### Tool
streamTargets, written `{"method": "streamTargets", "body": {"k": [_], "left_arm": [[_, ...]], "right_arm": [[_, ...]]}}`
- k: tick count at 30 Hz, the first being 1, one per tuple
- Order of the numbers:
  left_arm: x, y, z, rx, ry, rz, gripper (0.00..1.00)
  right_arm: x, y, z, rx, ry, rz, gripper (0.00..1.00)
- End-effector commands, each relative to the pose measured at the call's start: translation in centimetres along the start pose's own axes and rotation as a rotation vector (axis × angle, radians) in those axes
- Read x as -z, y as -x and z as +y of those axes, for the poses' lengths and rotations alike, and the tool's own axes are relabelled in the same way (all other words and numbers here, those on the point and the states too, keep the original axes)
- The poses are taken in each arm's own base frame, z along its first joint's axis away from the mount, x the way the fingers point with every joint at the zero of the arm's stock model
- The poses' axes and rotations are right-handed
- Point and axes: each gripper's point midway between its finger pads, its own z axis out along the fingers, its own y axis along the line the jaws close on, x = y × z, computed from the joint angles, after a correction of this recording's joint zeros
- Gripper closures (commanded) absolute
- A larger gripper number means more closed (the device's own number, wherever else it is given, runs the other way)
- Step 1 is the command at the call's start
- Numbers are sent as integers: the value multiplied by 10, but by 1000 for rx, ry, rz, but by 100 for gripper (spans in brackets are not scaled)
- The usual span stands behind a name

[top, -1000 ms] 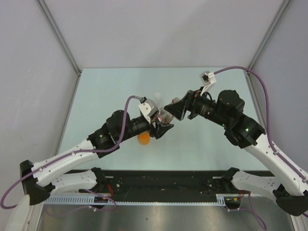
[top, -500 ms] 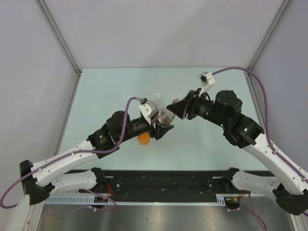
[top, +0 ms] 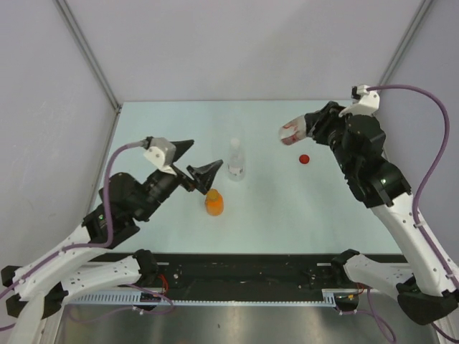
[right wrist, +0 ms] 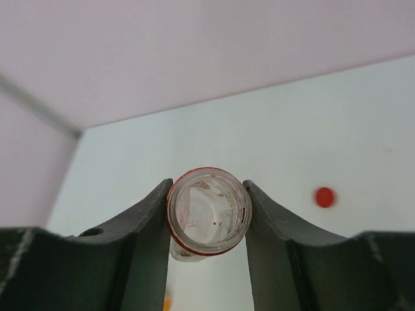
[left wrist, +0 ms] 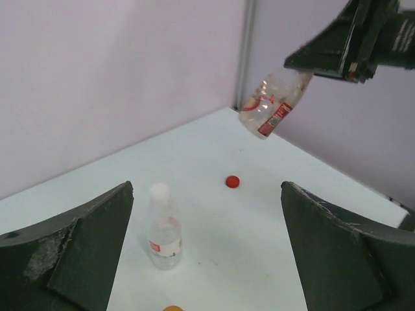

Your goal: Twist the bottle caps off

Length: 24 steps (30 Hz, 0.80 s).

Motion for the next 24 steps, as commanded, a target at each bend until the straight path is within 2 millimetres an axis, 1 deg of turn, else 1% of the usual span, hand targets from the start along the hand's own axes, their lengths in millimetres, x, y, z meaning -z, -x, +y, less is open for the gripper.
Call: {"method": "streamTargets", "body": {"k": [1, 2, 3, 4, 5, 6, 7, 8, 9, 10, 11, 13, 14, 16, 17, 18, 19, 20, 21, 22, 24], "left_arm": [[16, 0, 32, -11, 158, -8, 0], [18, 0, 32, -8, 156, -15, 0], [19, 2, 32, -3, 150, -30, 0], [19, -4, 31, -6, 145, -21, 0], [19, -5, 30, -6, 142, -19, 0], [18, -7, 30, -8, 142, -17, 0], [18, -8, 30, -9, 144, -14, 0], [17, -9, 31, -10, 147, -9, 0], [16, -10, 31, -11, 151, -8, 0], [15, -12, 31, -12, 154, -5, 0], [15, -12, 31, -11, 153, -8, 0], [13, -14, 29, -12, 144, -4, 1], [13, -16, 29, -16, 142, 2, 1], [13, -20, 28, -16, 139, 8, 0], [13, -21, 28, 8, 141, 5, 0], [13, -27, 28, 7, 144, 15, 0], [14, -27, 29, 7, 145, 12, 0], [13, -28, 28, 9, 142, 9, 0], [13, -33, 28, 3, 144, 15, 0], [13, -32, 29, 8, 147, 3, 0], [13, -36, 30, 6, 153, 8, 0]], "right_arm": [[-39, -10, -124, 85, -492, 10, 100], [-49, -22, -139, 65, -516, 35, 100], [-55, -26, -153, 44, -548, 39, 100], [-65, -33, -179, 9, -615, 47, 100], [-72, -33, -188, -10, -632, 33, 100], [-78, -38, -199, -13, -656, 35, 100], [-80, -37, -212, -4, -699, 17, 100], [-94, -42, -221, 6, -718, 10, 100], [-100, -43, -227, 14, -729, 5, 100], [-107, -39, -233, 17, -739, -23, 100], [-116, -50, -241, 49, -755, 6, 100], [-125, -54, -248, 84, -770, 6, 100], [-131, -66, -256, 105, -787, 36, 100], [-134, -74, -268, 114, -833, 45, 100], [-138, -87, -278, 139, -862, 74, 100], [-137, -89, -286, 159, -902, 72, 100], [-139, -89, -290, 168, -919, 63, 100], [-141, -94, -294, 183, -932, 70, 100], [-146, -100, -299, 193, -944, 70, 100], [-149, -105, -303, 203, -948, 78, 100], [-158, -112, -305, 219, -932, 84, 100]]}}
